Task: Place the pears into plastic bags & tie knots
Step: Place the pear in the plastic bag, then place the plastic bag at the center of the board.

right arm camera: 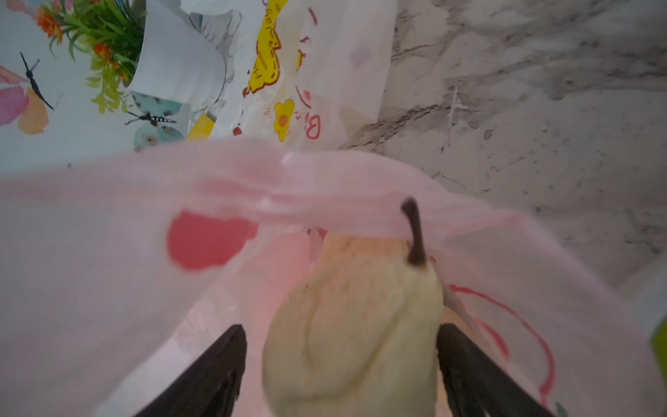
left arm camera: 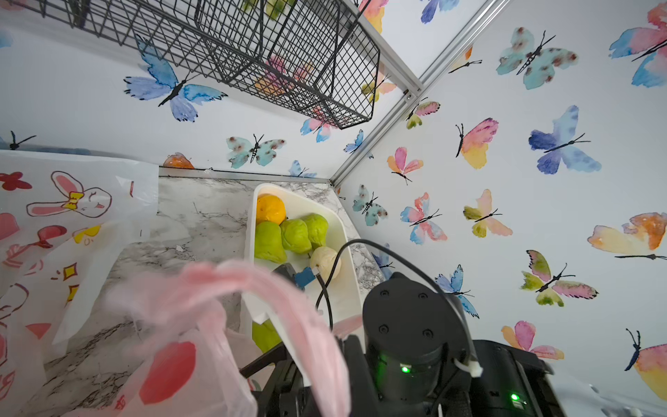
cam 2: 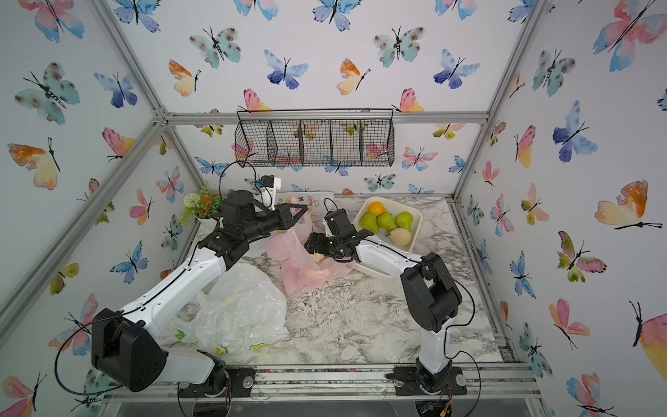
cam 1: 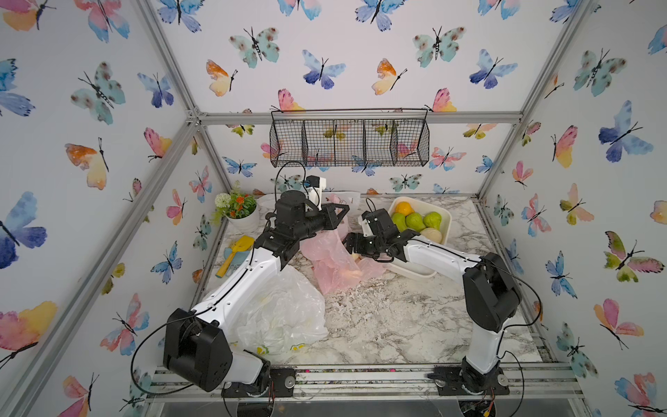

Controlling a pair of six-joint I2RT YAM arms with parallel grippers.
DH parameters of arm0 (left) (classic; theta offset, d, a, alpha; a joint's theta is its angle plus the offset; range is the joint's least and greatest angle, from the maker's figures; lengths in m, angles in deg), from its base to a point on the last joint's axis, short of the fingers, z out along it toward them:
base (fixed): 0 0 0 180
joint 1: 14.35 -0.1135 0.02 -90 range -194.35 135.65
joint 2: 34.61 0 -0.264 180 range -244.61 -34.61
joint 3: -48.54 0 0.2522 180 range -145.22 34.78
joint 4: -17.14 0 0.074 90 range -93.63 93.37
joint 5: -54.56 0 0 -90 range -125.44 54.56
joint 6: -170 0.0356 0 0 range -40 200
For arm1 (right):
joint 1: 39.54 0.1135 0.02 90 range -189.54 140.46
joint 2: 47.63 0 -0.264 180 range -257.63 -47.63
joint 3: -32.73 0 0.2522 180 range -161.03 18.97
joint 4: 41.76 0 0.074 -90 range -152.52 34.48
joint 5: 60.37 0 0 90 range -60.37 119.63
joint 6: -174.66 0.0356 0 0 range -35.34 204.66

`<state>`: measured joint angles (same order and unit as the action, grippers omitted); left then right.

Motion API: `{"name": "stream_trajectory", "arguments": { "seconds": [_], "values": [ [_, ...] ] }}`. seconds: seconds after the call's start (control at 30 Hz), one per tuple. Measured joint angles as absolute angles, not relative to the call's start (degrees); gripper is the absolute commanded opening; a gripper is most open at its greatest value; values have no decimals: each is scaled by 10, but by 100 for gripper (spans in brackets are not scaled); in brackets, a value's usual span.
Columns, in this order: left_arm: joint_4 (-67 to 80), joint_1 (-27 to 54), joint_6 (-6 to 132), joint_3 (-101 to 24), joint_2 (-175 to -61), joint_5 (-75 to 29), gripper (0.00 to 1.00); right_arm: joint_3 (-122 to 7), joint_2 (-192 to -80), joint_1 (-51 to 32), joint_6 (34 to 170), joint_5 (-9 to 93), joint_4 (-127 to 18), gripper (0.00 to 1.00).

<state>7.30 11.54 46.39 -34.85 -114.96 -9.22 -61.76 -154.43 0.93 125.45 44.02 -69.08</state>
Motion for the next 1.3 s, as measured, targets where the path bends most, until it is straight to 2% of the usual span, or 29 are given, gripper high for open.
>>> {"name": "stream_trajectory", "arguments": {
  "seconds": [0.43,0.73,0.87,0.93,1.0,1.07,1.13,1.3],
  "values": [
    [77,116,464,-327,-1149,-100,0,-583,-1294,11,1271,144,-880,95],
    [87,120,464,-324,-1147,-100,0,-551,-1357,5,1341,104,-888,93],
    [87,122,464,-324,-1147,-101,0,-565,-1403,3,1360,108,-865,74],
    [86,123,464,-324,-1146,-101,0,-556,-1408,2,1361,112,-850,57],
    [83,123,464,-324,-1143,-104,0,-553,-1406,2,1354,117,-841,35],
    [66,123,469,-330,-1139,-111,0,-557,-1399,2,1330,130,-831,18],
    [41,123,477,-343,-1133,-123,0,-576,-1387,2,1291,157,-832,11],
    [-11,123,503,-375,-1086,-154,1,-709,-1337,2,1188,244,-860,7]
  ]
}}
